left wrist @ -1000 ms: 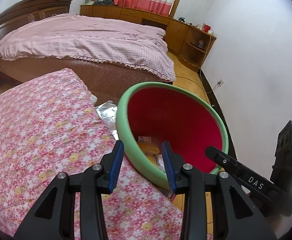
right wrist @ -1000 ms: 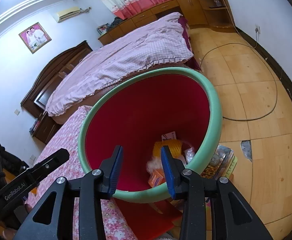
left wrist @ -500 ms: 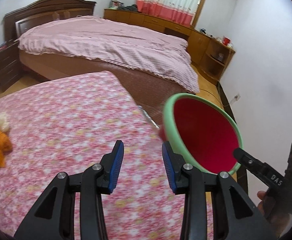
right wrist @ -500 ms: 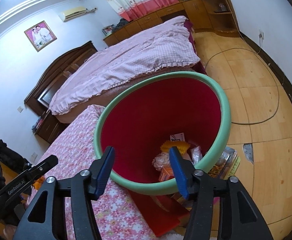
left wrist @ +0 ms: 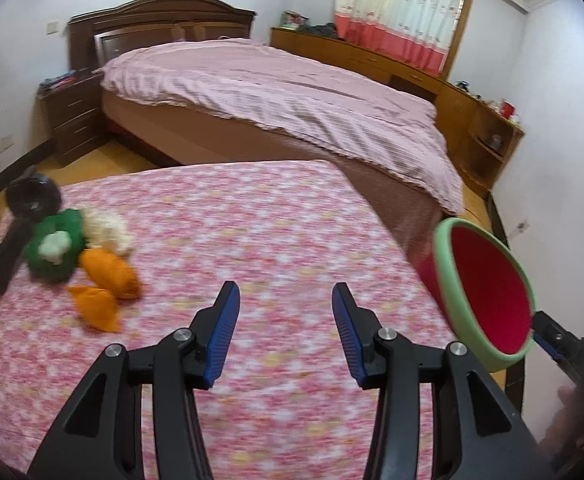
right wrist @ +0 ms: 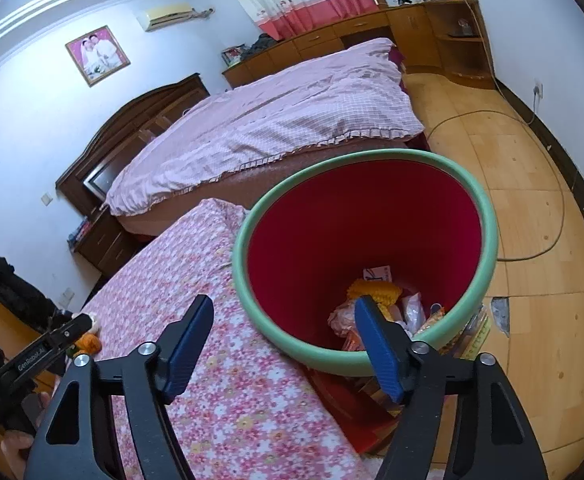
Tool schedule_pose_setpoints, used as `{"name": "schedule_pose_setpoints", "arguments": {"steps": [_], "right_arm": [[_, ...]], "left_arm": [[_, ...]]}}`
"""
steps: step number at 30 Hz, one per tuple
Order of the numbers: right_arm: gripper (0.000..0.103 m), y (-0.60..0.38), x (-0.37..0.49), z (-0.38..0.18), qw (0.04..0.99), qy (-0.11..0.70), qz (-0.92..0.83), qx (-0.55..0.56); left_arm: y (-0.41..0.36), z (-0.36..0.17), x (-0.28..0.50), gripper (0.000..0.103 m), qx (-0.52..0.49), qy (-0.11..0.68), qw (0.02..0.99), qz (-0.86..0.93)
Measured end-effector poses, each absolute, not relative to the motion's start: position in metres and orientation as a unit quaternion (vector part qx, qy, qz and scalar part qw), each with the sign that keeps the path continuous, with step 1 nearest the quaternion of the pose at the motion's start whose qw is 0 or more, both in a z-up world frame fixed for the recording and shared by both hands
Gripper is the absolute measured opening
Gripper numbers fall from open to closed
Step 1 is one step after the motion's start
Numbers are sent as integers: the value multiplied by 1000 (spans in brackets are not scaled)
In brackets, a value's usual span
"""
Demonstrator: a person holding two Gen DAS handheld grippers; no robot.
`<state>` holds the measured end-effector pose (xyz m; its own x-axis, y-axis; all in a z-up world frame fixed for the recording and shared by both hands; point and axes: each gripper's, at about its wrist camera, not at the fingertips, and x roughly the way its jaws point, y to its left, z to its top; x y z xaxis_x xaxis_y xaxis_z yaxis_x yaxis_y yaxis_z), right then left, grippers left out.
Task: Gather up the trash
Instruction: 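Move both open tools back to the bed toward the orange cloth bundle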
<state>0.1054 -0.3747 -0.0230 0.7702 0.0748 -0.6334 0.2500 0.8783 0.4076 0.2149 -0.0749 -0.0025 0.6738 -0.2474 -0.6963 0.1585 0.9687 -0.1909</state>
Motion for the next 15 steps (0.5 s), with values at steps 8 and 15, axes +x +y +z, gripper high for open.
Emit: {"name": "schedule_pose_setpoints", "arguments": {"steps": [8,15], "right_arm": [[77,-351,116,-21,913,341,-45,220],[77,-332,128,-25,916,346,-41,200]], "left_arm": [[-15,-12,234,54,-77,396,914,-51],[19,-33,252,55,-98,407,908,-12]]}}
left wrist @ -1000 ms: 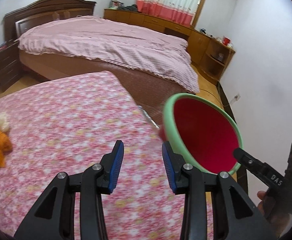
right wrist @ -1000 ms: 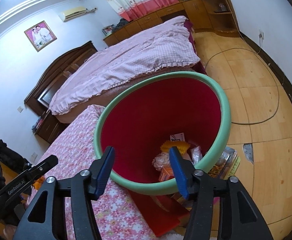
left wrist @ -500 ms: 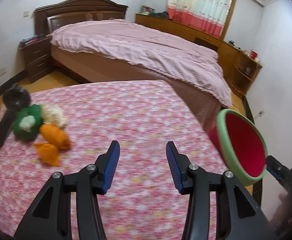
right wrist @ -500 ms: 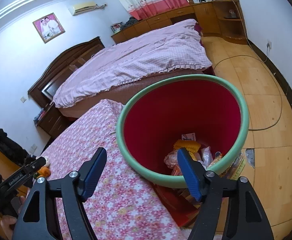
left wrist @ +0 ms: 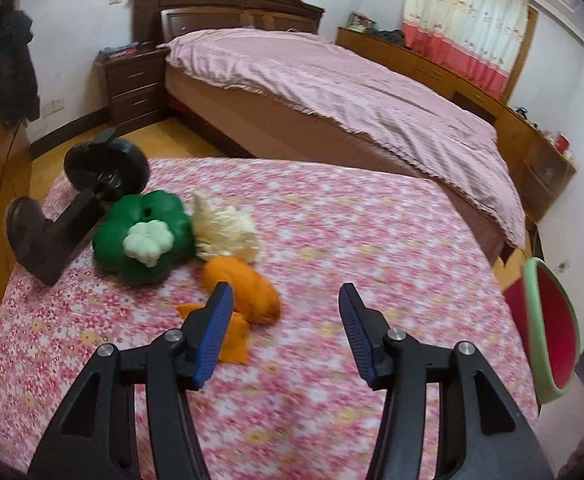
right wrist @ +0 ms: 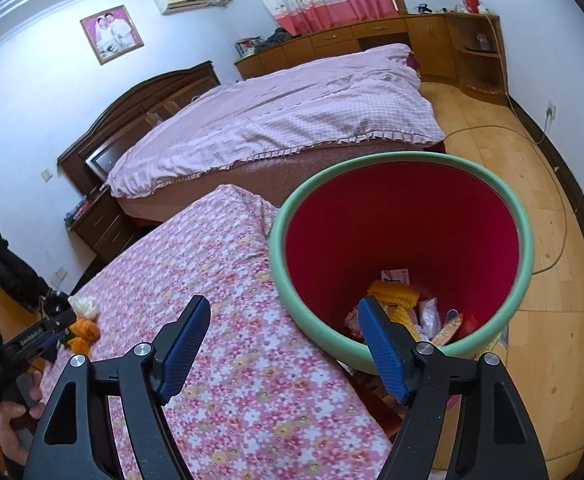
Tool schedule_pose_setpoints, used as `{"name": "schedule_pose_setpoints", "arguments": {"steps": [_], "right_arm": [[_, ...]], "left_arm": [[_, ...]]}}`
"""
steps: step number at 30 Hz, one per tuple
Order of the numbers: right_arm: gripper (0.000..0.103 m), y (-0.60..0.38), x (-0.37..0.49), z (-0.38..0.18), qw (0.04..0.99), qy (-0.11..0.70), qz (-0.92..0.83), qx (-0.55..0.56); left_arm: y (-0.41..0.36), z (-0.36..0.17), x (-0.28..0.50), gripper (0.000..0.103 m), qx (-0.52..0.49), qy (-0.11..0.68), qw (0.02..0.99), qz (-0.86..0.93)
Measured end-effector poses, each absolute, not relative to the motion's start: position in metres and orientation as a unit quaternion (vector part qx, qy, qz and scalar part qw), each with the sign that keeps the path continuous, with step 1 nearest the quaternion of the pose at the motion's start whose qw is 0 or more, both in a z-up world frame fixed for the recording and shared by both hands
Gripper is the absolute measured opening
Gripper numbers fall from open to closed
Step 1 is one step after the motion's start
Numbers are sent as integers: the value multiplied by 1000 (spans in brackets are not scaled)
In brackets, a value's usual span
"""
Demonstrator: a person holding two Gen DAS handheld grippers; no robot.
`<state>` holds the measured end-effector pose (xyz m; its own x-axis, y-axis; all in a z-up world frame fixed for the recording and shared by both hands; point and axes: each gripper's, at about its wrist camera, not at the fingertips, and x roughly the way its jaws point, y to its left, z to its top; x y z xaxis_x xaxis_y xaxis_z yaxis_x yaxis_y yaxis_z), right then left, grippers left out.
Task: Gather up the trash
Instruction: 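Move both open tools back to the bed toward the orange cloth bundle, then close the left tool on the orange cloth bundle, then grasp the crumpled white plastic with the right tool while the left tool holds the cloth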
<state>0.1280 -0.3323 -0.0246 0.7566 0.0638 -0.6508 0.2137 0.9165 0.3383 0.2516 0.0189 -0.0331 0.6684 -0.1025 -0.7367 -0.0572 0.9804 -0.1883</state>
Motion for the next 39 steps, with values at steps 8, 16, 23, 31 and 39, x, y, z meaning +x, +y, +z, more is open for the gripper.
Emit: {"name": "schedule_pose_setpoints", "arguments": {"steps": [8,16,23,31,39], "right_arm": [[78,-318,144,-34,913,362,-34,188],[78,-305,158,-38,910,373,-20,178],[78,-291,164,-36,912,376,-6,164],[78,-265,171,-27,917,374,21,140],[78,-219,186,-26,913,385,70,117]], "left_arm": [[37,-60,269,55,-121,423,898,1],[37,-75,276,55,-123,437,891,3],[30,-77,274,42,-95,436,895,5],[47,-62,250,37,-111,426,898,-6],[85,-35,225,37,-125,395,910,15]]}}
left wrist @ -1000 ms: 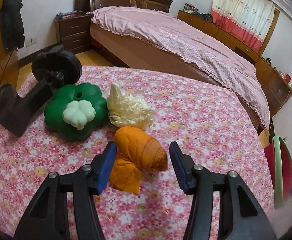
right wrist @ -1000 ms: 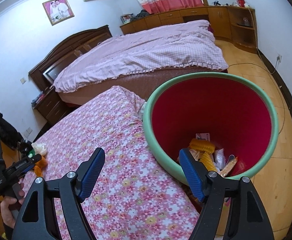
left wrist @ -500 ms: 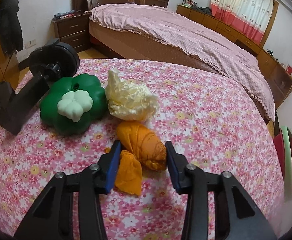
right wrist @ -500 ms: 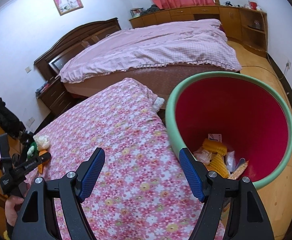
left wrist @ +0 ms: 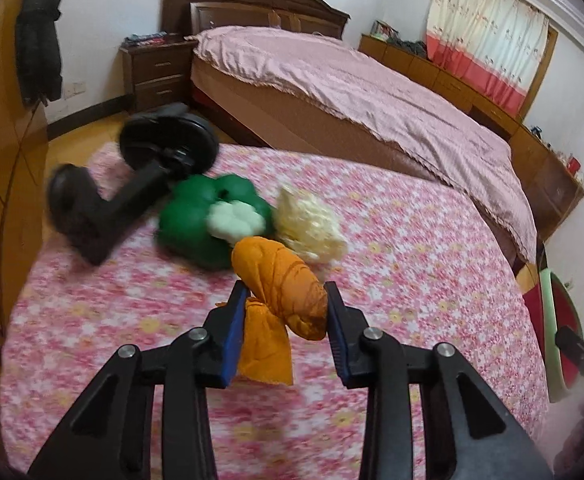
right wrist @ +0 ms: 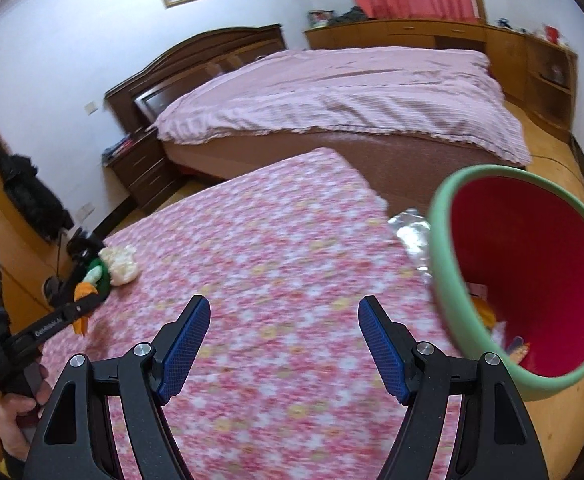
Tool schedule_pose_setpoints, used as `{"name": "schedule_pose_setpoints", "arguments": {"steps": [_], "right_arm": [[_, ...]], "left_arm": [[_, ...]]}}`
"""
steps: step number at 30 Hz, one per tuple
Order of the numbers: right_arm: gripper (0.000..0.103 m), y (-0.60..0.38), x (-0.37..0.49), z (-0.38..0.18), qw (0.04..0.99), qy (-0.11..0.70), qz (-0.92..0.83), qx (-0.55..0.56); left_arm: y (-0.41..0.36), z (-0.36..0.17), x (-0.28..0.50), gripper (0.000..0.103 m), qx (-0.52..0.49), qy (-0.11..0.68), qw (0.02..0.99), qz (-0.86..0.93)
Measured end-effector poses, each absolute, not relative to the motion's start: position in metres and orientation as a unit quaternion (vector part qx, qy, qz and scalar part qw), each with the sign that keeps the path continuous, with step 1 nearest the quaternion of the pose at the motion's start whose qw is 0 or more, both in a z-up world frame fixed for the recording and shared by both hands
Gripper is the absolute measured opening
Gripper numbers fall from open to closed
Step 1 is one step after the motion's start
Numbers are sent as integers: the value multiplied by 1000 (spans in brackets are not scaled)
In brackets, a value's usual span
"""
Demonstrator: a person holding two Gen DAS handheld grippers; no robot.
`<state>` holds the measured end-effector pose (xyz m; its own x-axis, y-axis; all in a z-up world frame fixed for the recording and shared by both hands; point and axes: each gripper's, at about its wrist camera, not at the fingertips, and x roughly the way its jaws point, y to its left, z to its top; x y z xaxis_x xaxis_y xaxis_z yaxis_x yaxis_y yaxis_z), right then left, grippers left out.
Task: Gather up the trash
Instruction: 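Grasp the crumpled white plastic with the right tool while the left tool holds the cloth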
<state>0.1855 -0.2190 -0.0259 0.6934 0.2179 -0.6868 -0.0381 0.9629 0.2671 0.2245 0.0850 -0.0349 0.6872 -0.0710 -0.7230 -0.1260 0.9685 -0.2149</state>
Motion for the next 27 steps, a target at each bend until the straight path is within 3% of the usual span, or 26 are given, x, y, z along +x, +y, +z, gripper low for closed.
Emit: {"name": "schedule_pose_setpoints", "arguments": {"steps": [14,27], "right_arm": [[78,-97,228,-32,902,392,165,74],[78,-17,284,-69,890,414,179,65]], "left_arm": [[169,-30,208,37,-142,349,921,96],[185,-40,204,37,-163,331,925,95]]}}
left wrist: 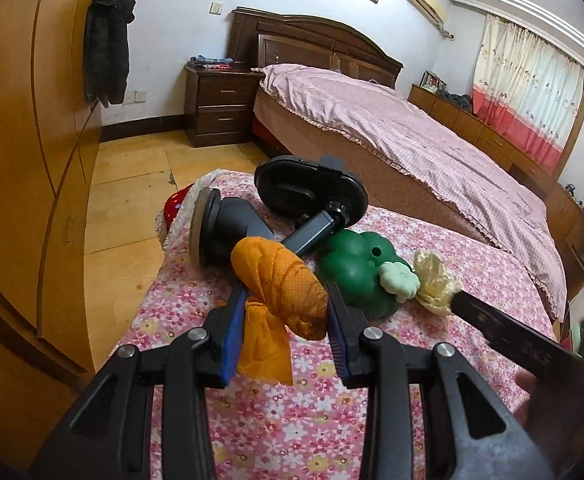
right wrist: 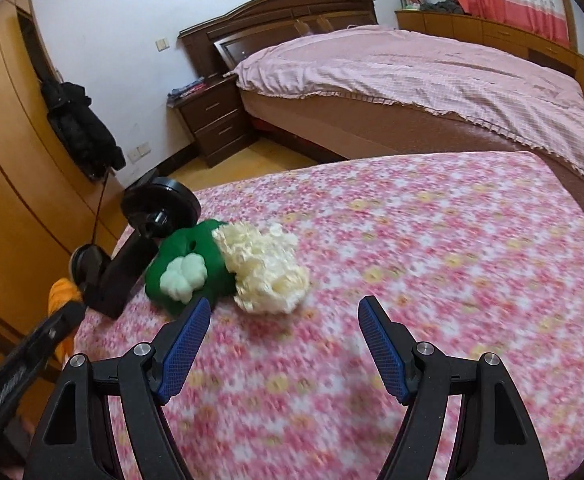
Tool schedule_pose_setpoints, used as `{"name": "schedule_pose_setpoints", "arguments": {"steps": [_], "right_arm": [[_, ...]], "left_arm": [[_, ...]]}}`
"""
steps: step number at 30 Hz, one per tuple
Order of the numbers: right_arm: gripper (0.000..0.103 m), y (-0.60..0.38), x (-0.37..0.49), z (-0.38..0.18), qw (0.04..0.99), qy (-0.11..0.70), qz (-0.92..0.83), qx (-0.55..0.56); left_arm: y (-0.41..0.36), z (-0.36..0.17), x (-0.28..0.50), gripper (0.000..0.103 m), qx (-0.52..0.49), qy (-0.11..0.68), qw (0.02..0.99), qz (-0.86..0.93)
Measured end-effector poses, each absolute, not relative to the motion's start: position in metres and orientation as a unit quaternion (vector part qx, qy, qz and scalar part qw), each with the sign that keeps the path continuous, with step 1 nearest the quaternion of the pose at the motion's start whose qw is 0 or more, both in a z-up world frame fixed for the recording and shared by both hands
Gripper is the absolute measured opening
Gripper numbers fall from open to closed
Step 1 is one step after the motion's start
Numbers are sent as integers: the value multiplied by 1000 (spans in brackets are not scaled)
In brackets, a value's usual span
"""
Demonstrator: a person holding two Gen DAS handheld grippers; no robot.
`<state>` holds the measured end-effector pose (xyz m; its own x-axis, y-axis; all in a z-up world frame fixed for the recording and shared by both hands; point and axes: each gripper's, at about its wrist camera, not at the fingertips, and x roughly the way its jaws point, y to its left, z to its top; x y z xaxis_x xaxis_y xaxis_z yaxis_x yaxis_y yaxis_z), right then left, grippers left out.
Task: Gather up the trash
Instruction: 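Grasp the crumpled white plastic with the right tool while the left tool holds the cloth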
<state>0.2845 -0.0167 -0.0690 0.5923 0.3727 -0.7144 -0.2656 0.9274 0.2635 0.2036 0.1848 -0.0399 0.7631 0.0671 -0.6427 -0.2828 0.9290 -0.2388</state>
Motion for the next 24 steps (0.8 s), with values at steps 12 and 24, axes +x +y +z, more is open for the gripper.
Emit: {"name": "schedule_pose_setpoints", "arguments": {"steps": [12,24], "right_arm": [[30,-9,304,-93,873,447,174,92],[21,-39,266,-77,878,439,167,92]], "left_arm": [[176,-46,207,37,-169,338,923,72],[165,-31,197,37,-159,322,931,63]]}}
